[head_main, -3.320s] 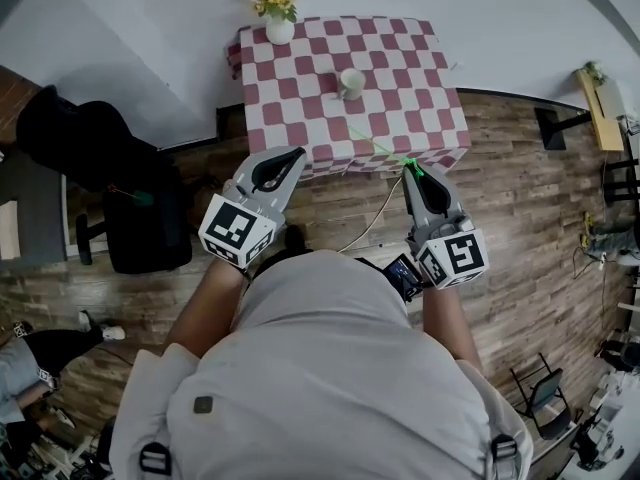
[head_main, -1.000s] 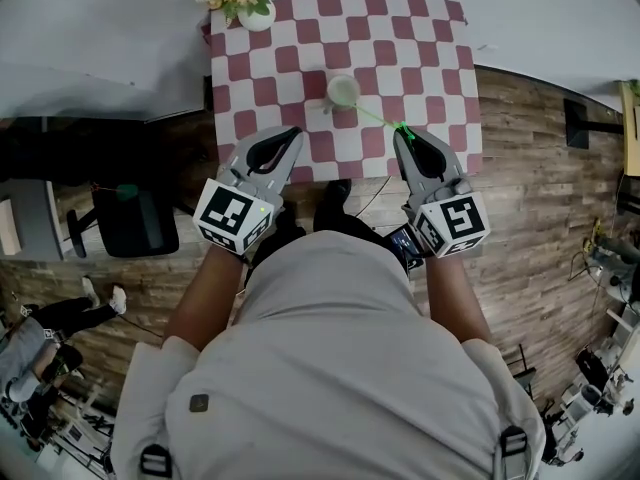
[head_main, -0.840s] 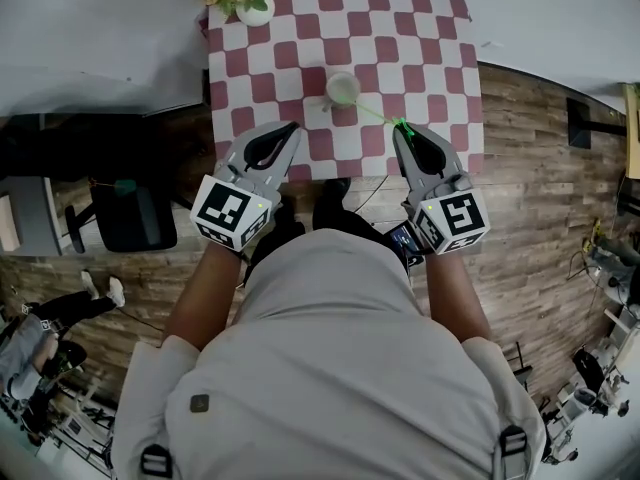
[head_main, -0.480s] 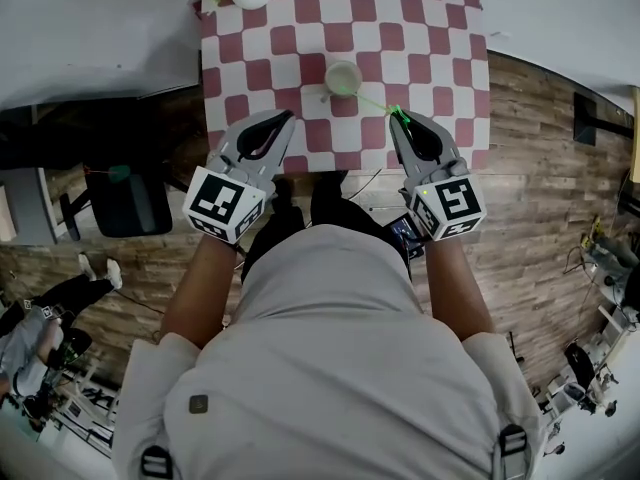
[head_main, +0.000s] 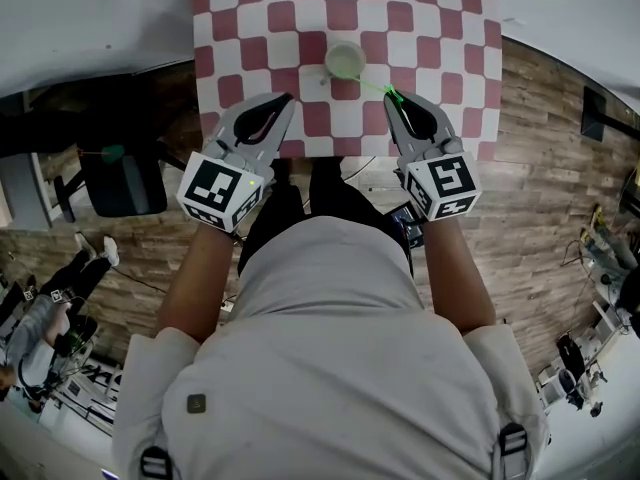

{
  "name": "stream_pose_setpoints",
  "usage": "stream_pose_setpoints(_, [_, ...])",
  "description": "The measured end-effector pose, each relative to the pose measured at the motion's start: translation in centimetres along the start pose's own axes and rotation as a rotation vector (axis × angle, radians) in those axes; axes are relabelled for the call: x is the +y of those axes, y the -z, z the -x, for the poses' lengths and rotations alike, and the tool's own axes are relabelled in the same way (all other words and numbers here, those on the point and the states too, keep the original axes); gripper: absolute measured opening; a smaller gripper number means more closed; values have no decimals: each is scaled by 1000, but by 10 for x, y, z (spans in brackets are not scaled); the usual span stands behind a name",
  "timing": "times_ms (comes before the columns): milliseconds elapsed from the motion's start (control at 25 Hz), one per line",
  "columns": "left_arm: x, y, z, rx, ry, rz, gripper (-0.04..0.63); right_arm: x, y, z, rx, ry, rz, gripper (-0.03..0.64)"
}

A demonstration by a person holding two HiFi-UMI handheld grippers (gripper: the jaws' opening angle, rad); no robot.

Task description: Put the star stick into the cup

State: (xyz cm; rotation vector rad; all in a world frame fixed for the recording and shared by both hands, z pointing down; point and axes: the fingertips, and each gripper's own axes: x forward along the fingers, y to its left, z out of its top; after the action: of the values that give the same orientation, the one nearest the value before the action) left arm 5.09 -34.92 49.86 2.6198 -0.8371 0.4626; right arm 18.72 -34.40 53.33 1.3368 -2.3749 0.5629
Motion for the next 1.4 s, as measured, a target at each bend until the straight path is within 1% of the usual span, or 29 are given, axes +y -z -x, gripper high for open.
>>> stream_pose_setpoints(120, [2,1,1,-4,-10,23,4,-2,5,-10,14,7,8,29])
stream_pose_setpoints(400, [1,5,6,2,-24,33,3,2,20,-24,51,6,40,35])
stream_pose_setpoints(760, [-4,4,15,0,-29,30,3,3,24,-27,62,17,39,84])
stream_pose_setpoints(880, [-4,4,18,-2,-30,28,3,5,19,-24,49,27,46,96])
stream_pose_setpoints(1080, [-6,1,30,-12,-29,19,4,8,8,-11,18,43,49,98])
stream_pose_setpoints(1400, [-14,-5,58,-39,-10,-11,3,15,-22,25,-57,115,52,98])
